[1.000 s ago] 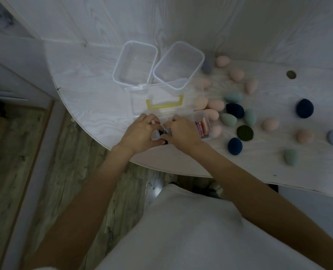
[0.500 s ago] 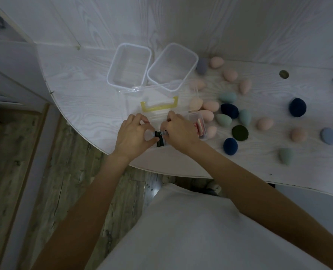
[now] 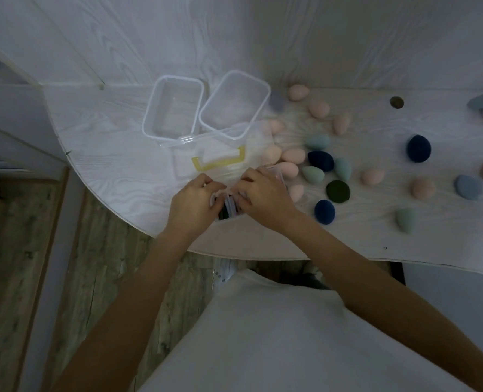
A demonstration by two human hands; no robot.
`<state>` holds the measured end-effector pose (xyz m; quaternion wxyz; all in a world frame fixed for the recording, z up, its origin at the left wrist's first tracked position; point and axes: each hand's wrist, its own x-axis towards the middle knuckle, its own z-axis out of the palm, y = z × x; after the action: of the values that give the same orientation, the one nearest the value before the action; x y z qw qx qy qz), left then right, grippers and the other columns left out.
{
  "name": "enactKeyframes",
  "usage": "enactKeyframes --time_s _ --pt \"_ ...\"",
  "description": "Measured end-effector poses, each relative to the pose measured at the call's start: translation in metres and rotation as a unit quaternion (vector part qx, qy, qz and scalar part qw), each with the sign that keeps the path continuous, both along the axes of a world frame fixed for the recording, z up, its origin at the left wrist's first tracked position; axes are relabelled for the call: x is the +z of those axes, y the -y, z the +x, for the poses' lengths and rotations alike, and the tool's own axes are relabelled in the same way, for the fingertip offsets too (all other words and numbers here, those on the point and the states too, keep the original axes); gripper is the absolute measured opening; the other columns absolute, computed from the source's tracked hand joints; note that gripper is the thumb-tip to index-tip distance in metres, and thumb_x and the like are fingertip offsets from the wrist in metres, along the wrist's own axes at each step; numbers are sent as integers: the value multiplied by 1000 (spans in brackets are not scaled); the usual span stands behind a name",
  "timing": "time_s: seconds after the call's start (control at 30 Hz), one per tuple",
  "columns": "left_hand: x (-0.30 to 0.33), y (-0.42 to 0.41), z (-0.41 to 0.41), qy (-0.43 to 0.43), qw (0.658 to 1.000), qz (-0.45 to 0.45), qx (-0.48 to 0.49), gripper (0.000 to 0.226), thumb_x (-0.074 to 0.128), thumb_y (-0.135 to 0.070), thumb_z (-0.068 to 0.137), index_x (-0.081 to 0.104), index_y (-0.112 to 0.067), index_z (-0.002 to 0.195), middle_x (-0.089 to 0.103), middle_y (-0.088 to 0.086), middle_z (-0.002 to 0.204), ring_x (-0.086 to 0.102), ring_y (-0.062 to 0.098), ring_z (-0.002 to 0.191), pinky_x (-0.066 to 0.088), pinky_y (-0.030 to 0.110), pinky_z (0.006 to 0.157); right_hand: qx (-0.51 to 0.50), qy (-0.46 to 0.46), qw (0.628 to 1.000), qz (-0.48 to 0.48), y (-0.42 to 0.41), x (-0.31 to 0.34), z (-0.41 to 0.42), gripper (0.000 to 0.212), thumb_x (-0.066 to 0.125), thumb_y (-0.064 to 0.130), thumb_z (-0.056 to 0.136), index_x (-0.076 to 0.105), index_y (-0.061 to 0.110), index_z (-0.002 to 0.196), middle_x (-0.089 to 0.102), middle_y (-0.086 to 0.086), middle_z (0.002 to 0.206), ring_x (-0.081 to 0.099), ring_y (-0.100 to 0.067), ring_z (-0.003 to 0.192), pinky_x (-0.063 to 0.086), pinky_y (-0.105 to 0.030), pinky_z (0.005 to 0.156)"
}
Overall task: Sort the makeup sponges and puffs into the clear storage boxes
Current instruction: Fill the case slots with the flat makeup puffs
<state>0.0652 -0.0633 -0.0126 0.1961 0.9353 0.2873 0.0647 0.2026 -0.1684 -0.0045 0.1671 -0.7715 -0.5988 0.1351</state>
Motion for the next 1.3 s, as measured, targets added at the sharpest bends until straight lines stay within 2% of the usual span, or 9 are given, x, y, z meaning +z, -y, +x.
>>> enactKeyframes --time_s 0.07,0.3,0.47,0.6,0.77,0.9,1.07,1.17,1.3 --pt "6 15 19 90 995 -14 -49 22 52 -25 90 68 -16 100 65 2 90 61 16 65 42 23 57 -25 22 999 33 24 8 18 30 42 23 86 70 10 83 64 -7 87 53 -28 88 46 -39 75" --pt "17 106 151 223 943 -40 -245 20 55 -17 90 67 -11 104 68 5 95 60 16 84 50 26 75 -223 59 970 75 174 21 102 20 53 22 86 70 15 95 68 -3 90 58 -24 88 41 -29 80" --pt "14 172 257 88 948 -144 -271 26 55 -22 89 61 -17 113 56 4 113 51 17 102 40 23 90 -363 36 930 48 284 13 173 14 63 10 85 70 11 97 69 -7 90 63 -26 80 46 -28 72" --pt "0 218 335 -2 952 -153 -266 32 55 -21 91 55 -18 123 54 3 123 50 19 110 36 22 92 -412 -17 910 37 340 -1 237 19 63 10 86 68 10 104 66 -9 94 65 -25 76 51 -32 68" --pt "-21 265 405 -37 954 -165 -249 37 55 -21 91 50 -18 128 56 3 121 54 17 109 40 23 89 -377 -21 925 -49 348 -38 306 38 53 24 93 50 18 131 51 -10 126 55 -29 104 48 -36 75" --pt "-29 269 453 -45 958 -227 -171 44 58 -22 90 46 -17 132 58 3 121 57 16 103 45 26 90 -279 37 948 -149 335 -59 328 52 51 33 93 35 26 142 38 -6 143 50 -31 110 49 -38 73" --pt "-37 246 537 -45 972 -185 -136 41 56 -23 91 49 -14 130 47 5 136 53 19 114 39 27 95 -220 114 963 -109 343 -72 360 47 86 14 57 72 20 101 68 -9 95 61 -25 62 40 -23 36" --pt "-56 241 568 -56 974 -155 -157 37 57 -17 90 56 -14 126 28 3 151 36 20 132 31 31 108 -216 130 961 -117 353 -75 386 52 86 12 55 71 20 104 69 -11 102 63 -27 70 42 -23 38" --pt "-77 246 594 -88 969 -119 -196 50 58 -16 88 44 -18 137 12 2 157 19 28 141 17 38 116 -207 123 965 -100 364 -79 407 54 83 14 60 68 21 112 67 -13 110 61 -28 71 44 -26 42"
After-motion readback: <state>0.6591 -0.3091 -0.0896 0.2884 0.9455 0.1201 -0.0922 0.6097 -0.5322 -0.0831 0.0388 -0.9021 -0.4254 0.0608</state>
